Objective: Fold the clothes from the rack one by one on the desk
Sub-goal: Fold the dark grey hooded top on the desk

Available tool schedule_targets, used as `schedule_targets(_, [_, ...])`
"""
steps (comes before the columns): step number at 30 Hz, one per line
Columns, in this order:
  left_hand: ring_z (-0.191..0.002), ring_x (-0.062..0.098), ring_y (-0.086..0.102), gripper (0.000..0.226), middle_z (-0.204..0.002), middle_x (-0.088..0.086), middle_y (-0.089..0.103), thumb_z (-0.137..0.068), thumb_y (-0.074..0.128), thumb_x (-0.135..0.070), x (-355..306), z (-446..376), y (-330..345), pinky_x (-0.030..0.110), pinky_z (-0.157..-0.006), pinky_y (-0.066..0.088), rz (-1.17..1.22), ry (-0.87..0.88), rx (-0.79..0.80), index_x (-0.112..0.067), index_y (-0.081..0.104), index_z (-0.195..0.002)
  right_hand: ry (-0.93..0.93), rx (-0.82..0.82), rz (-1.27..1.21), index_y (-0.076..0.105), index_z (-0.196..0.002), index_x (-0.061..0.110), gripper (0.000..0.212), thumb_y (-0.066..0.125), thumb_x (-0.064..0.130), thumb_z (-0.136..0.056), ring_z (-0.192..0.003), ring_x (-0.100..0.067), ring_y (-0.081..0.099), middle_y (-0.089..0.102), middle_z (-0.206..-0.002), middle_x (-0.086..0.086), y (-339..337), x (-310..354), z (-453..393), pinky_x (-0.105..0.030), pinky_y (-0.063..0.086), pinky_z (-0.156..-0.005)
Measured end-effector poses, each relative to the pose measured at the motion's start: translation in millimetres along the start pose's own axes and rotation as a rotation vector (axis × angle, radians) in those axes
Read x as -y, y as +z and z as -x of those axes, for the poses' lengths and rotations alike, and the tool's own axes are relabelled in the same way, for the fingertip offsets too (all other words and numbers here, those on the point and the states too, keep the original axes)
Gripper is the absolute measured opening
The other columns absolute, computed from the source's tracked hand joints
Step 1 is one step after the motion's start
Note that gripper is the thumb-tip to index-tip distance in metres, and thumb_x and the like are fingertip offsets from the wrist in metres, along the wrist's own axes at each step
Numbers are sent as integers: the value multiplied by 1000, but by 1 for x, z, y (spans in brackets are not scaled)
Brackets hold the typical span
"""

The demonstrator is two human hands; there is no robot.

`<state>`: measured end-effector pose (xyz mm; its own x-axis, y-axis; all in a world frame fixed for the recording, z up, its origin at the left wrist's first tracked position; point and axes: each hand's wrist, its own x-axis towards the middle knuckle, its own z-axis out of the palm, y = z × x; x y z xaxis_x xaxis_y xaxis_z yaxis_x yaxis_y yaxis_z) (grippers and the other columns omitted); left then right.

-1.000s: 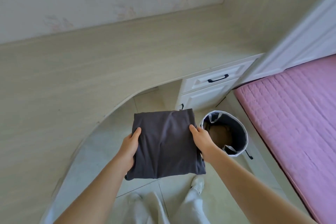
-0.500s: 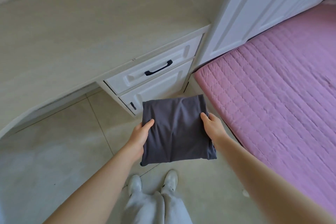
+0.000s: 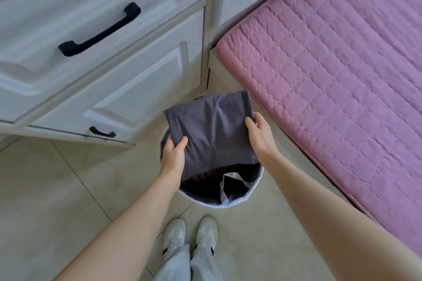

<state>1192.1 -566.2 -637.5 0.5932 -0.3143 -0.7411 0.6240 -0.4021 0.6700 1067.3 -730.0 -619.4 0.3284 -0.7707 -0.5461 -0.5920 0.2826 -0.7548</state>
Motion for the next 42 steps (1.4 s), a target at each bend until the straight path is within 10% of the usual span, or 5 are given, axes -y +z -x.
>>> schedule_targets(17, [-129,26,44,52,-147,-6,41,-102,35,-39,78,-69,0,46,-110,36,-535,-131,43,-37,19,-151,50,61,371,50,-95,16,22,35,31,-102,-87,-28,55,59,-85,-1,38,-103,-38,-34,34,-71])
schedule_targets(23, [-125,35,47,77,-147,11,42,-90,50,-18,68,-80,-8,44,-104,43,-704,-255,-44,-19,10,-154,162,142,641,43,-133,5,38,38,19,-99,-104,-32,57,55,-125,-16,36,-101,-44,-34,44,-80])
schedule_targets(29, [-120,29,51,65,-136,5,50,-90,52,-17,49,-45,-7,41,-104,43,-748,-212,131,-16,26,-149,193,162,560,39,-140,8,45,40,24,-98,-103,-25,56,57,-127,-12,28,-85,4,-32,45,-87])
schedule_targets(34, [-84,22,60,45,-89,3,63,-88,53,-14,12,12,-13,43,-93,52,-679,-112,187,-19,50,-133,202,75,382,42,-139,9,42,39,21,-99,-88,-18,52,65,-106,-9,9,-44,75,-26,42,-80])
schedule_targets(42, [-95,14,66,31,-100,-5,71,-95,46,-8,-49,165,-38,22,-71,49,-741,239,412,-16,55,-124,147,-135,67,51,-132,16,35,45,26,-98,-96,-11,52,56,-107,5,-32,12,231,-21,37,-77])
